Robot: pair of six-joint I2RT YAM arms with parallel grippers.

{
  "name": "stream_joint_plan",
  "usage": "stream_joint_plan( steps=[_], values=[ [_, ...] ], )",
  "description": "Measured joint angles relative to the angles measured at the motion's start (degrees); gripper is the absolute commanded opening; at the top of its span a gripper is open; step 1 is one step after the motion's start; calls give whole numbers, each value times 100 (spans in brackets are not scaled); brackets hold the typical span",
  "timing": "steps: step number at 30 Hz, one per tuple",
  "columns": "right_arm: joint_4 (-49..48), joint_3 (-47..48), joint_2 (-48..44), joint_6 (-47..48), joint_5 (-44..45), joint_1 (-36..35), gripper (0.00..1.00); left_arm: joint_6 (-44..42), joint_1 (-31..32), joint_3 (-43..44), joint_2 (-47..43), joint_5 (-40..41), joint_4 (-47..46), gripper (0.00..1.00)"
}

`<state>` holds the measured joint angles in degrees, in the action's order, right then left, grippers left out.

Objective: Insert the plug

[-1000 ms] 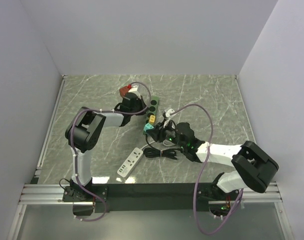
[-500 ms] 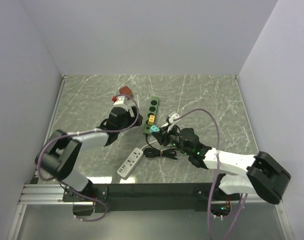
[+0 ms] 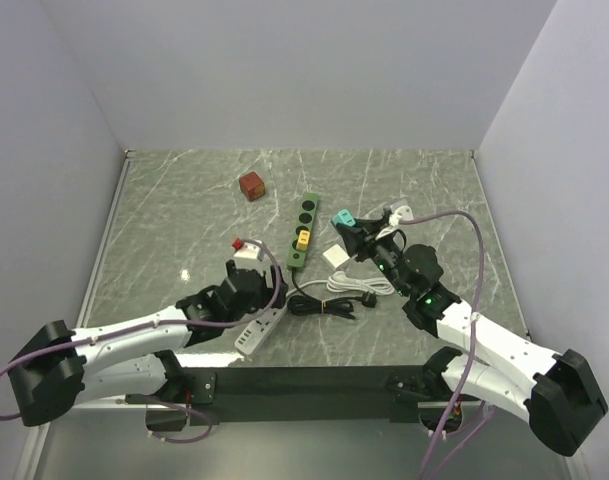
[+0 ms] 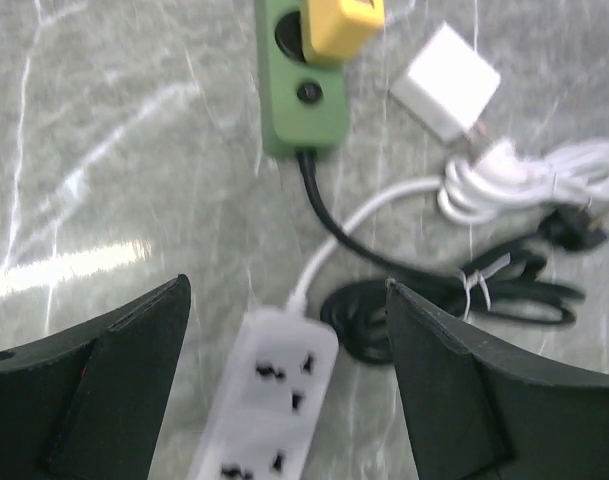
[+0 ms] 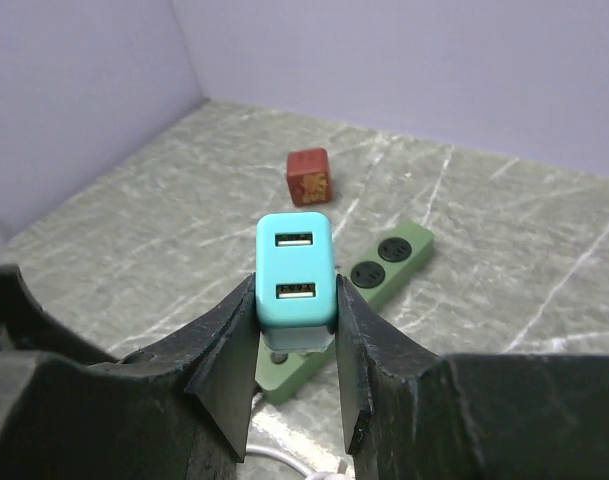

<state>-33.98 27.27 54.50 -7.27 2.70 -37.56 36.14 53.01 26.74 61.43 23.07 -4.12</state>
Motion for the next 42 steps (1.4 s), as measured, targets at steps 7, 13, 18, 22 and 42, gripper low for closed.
stream_joint_plan(
  steps=[7,13,18,22,42],
  values=[
    [-197,-348,-273,-144,-431,87,0,474,944,708,944,852,1436,85],
    [-243,-520,-472,-238,-660,105,0,955,1392,1250,2221,1309,2212,86],
    [-251,-529,-592,-271,-688,114,0,1021,1414,1270,2302,1325,2312,82],
    [-291,-562,-595,-293,-695,120,0,1040,1414,1331,2385,1342,2358,61],
    [-302,-566,-164,-310,-739,125,0,-37,442,2551,3810,754,1005,1]
  ],
)
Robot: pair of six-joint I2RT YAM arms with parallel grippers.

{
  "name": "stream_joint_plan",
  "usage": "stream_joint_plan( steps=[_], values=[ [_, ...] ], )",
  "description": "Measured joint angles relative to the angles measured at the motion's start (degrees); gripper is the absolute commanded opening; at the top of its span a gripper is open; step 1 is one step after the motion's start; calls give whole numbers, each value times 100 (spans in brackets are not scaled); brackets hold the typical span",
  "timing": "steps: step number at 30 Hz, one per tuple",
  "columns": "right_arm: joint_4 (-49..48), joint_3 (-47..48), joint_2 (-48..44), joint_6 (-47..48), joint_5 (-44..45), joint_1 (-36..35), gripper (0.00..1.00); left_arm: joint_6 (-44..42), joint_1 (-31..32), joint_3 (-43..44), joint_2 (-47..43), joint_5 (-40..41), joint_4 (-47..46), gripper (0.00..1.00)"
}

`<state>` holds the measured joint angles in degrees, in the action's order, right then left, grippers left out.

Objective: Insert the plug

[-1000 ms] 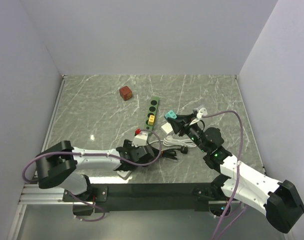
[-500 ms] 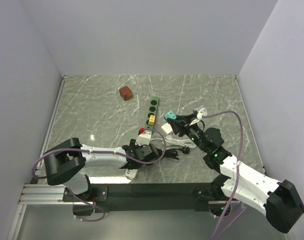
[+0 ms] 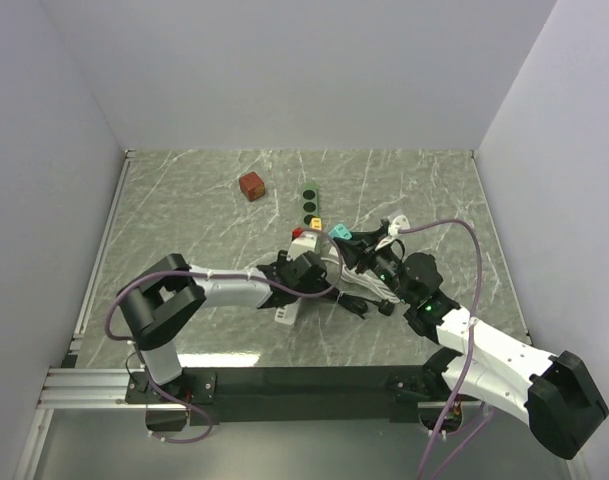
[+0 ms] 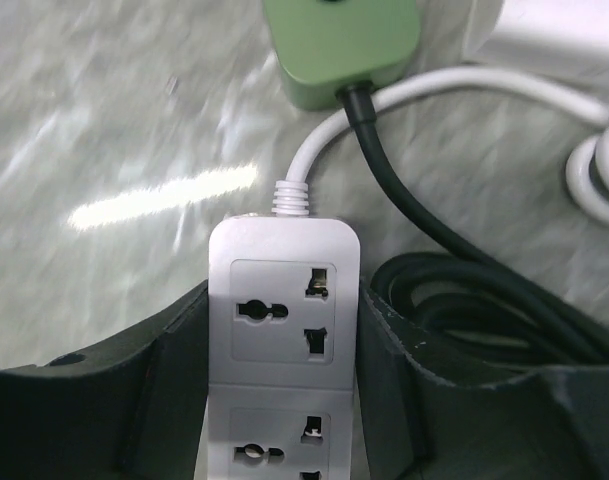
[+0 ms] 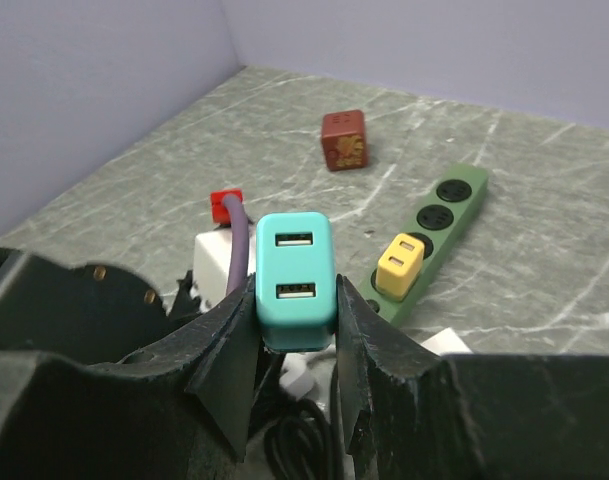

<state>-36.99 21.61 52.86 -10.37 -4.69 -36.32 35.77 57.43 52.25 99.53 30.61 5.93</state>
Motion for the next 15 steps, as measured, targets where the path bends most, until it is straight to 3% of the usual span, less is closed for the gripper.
stream_joint_plan(
  steps=[12,13,15],
  values=[
    [334,2,0,4,898,85,0,-214,-732,1117,1097,-981,-1093,1],
    [372,2,0,2,973,85,0,-214,-761,1200,1176,-1032,-1174,4],
    [424,2,0,-4,1049,85,0,-216,-796,1268,1250,-1113,-1292,21]
  ],
)
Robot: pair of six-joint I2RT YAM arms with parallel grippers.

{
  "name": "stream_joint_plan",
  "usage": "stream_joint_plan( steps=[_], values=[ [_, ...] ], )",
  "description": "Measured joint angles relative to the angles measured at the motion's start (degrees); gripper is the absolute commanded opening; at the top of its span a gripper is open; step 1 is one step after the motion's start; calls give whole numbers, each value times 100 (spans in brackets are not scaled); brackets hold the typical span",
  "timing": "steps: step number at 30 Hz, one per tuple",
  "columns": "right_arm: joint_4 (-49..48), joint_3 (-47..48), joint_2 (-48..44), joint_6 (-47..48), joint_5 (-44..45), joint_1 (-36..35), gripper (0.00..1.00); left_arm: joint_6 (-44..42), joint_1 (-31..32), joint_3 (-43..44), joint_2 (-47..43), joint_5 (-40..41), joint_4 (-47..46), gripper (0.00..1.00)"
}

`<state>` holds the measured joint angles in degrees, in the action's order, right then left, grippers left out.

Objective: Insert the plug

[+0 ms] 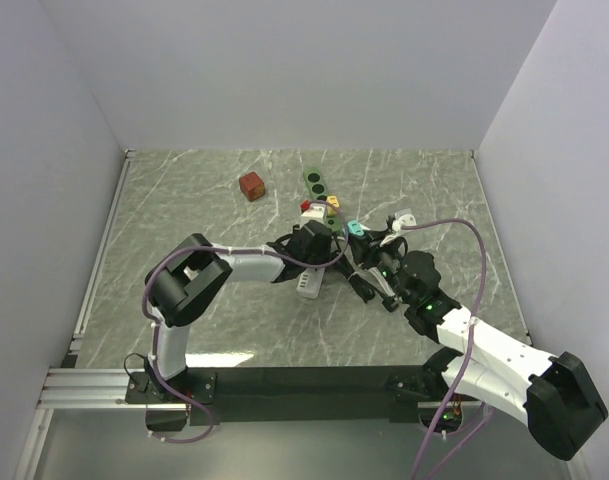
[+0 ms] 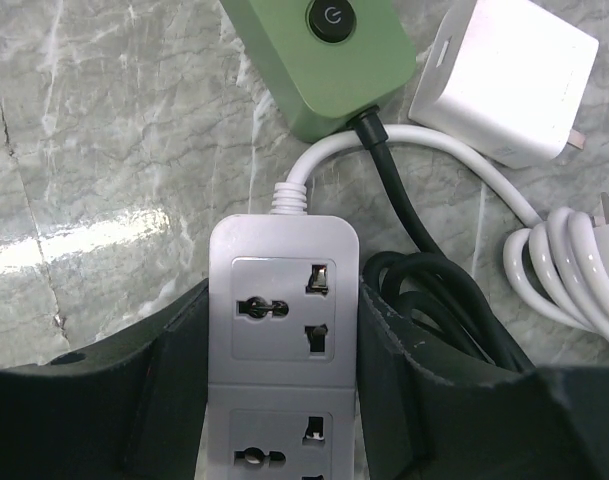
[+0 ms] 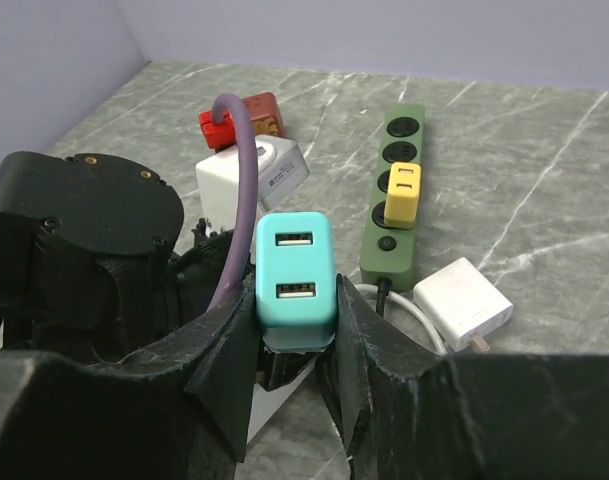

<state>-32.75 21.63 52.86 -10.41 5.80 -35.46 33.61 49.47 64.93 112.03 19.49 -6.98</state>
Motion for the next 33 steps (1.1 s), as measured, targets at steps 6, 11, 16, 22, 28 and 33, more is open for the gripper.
stream_joint_plan(
  steps=[6,11,16,22,28,33],
  values=[
    [24,0,0,-162,160,0,0,-101,-33,-223,-57,-144,-337,93],
    [20,0,94,-367,332,-7,0,-227,-52,-708,-431,-529,-671,99],
    [39,0,337,-544,612,-120,0,-299,-52,-1207,-922,-1117,-855,99],
    [63,0,824,-741,914,-348,0,-271,-42,-2240,-1947,-1283,-1266,99],
    [114,105,1296,-844,1075,-553,0,-225,-42,-2944,-2221,-1252,-1716,90],
    [151,238,1403,-868,1169,-662,0,-166,-37,-3703,-2734,-894,-1934,80]
  ],
)
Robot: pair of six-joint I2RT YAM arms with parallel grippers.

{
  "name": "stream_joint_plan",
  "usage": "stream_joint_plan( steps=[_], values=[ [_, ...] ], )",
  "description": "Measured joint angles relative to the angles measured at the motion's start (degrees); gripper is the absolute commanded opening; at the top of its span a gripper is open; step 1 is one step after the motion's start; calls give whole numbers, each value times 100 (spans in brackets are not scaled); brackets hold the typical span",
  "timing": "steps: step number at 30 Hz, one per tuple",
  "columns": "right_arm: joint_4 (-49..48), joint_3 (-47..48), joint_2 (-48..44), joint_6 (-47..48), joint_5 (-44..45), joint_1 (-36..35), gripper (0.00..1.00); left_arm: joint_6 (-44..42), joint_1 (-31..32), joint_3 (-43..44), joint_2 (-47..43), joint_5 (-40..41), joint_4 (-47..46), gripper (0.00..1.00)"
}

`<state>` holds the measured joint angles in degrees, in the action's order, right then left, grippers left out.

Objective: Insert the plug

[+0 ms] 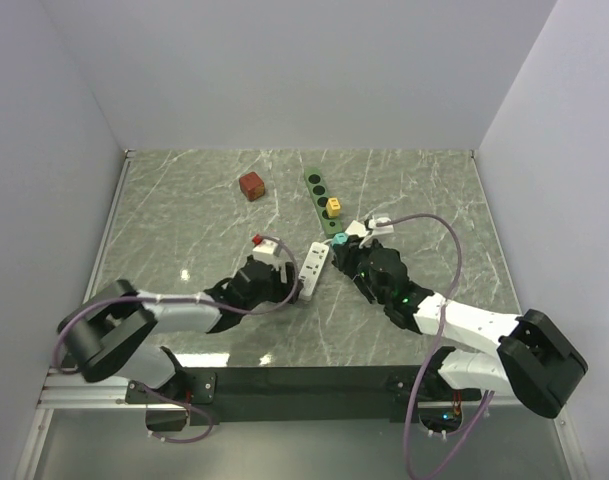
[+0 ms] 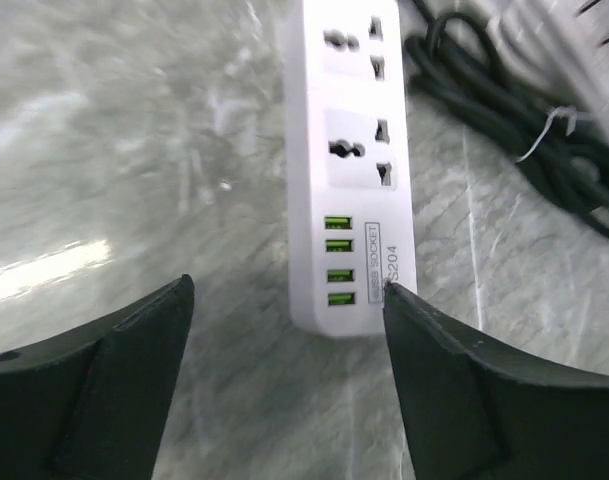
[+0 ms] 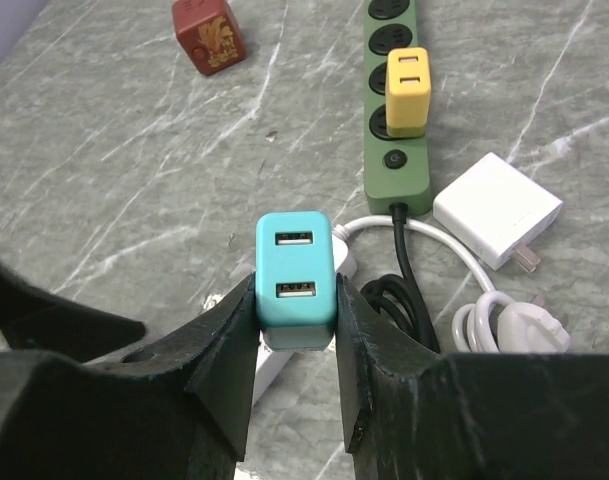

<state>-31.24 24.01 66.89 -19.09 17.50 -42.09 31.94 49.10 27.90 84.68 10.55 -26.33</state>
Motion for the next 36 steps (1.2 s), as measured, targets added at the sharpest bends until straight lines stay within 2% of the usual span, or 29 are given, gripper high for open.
stream_joint_plan(
  steps=[5,8,12,22,28,36],
  values=[
    [0,177,155,-2,57,-48,0,20,-55,-354,-702,221,-361,77],
    [2,271,317,0,57,-92,0,15,-101,-343,-586,203,-632,65],
    [9,339,522,-2,52,-129,0,17,-105,-212,-66,245,-682,60],
    [46,341,540,-7,70,-155,0,22,-109,-109,205,717,-605,59],
    [52,481,758,-17,105,-199,0,81,-114,101,706,728,-581,59],
    [50,503,1034,-83,352,-380,0,310,-81,160,820,442,-723,56]
  ],
)
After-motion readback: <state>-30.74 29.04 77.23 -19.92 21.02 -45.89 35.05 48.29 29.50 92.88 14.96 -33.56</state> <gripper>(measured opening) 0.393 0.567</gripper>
